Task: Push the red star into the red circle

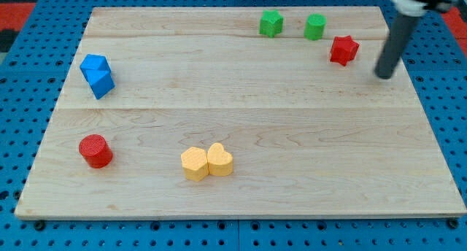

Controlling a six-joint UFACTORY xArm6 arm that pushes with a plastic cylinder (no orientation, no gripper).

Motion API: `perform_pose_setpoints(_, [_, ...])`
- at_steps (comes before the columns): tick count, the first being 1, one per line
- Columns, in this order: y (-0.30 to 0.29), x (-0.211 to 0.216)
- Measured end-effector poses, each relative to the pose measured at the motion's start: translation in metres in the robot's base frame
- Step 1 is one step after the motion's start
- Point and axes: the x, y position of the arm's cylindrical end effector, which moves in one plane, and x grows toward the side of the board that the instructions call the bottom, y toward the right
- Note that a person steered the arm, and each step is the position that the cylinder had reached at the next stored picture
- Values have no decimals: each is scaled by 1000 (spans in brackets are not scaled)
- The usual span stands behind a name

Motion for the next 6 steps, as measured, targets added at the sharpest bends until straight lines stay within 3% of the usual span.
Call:
perform_pose_setpoints(1, [5, -32])
perform_pose_setpoints(3, [-95, -14])
perform_pose_setpoints(4, [-37, -14])
perform_pose_setpoints(5, [-28, -46])
perform_pose_setpoints(6, [-86, -60])
